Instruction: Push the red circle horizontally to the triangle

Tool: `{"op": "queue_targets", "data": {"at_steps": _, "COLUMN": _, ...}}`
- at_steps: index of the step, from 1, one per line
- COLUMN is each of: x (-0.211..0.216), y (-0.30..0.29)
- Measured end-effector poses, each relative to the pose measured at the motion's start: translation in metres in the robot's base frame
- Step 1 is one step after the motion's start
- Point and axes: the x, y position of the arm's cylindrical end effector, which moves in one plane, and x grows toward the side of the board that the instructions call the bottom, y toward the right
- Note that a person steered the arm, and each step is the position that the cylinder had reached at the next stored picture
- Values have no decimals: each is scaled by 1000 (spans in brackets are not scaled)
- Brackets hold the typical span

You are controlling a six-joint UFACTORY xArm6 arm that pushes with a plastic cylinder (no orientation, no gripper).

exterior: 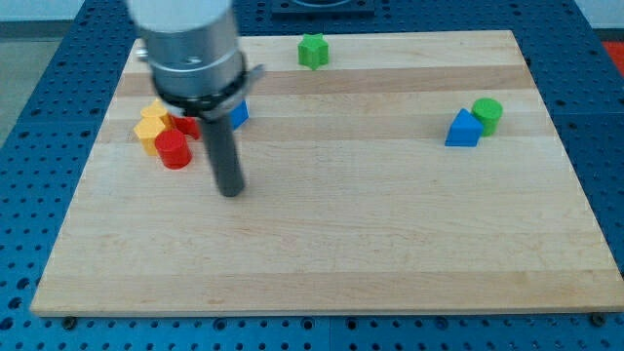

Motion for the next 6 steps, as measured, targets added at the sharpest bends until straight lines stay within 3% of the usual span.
{"op": "queue_targets", "data": {"at_steps": 2, "x": -19, "y": -63}}
{"op": "queue_targets", "data": {"at_steps": 6, "x": -68, "y": -80}}
